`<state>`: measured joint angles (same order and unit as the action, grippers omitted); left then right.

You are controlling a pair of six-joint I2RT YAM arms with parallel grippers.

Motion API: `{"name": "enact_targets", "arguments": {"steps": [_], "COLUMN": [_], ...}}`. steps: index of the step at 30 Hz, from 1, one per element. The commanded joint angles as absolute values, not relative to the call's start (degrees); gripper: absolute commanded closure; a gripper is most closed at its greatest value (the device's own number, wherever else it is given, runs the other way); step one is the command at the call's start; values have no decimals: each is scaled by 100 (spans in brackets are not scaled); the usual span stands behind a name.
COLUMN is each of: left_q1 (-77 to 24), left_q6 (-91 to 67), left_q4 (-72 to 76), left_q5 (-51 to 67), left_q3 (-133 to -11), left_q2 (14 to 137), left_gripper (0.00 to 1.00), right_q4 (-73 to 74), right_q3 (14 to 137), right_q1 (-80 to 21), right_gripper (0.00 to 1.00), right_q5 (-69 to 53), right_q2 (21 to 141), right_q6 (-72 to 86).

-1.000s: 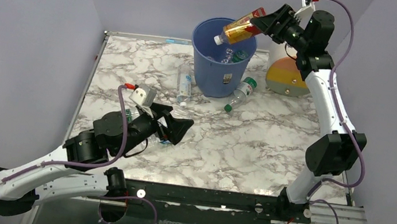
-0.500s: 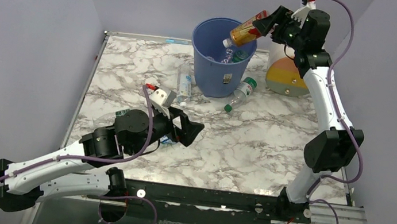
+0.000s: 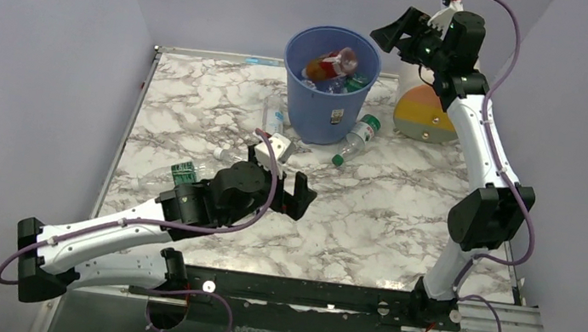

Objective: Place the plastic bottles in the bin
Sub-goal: Place the plastic bottle in the trash bin, then pick up the plastic bottle at the center of the board.

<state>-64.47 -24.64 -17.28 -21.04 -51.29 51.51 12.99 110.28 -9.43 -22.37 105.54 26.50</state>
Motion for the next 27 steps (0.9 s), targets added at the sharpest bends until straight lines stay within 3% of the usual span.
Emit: {"name": "enact_targets", "arguments": {"steps": [1, 23, 27], "left_q1": [-6431, -5923, -5581], "left_q6": [-2388, -1454, -1376], "left_q4": [-1633, 704, 1077], "left_q5": [-2221, -2634, -2336], "left_q3": [-5403, -5671, -5761], "left_q2": [5427, 8626, 9035], "left_gripper": [1, 1, 1], "right_q4": [1293, 2198, 2212], "right_q3": [10904, 7795, 7165], "right_q1": [-962, -966, -967], "right_gripper": [9, 9, 1], "right_q5": [-2388, -2319, -2568], "right_q2": [10248, 7130, 6722], "right_q6": [2686, 2814, 2966]}}
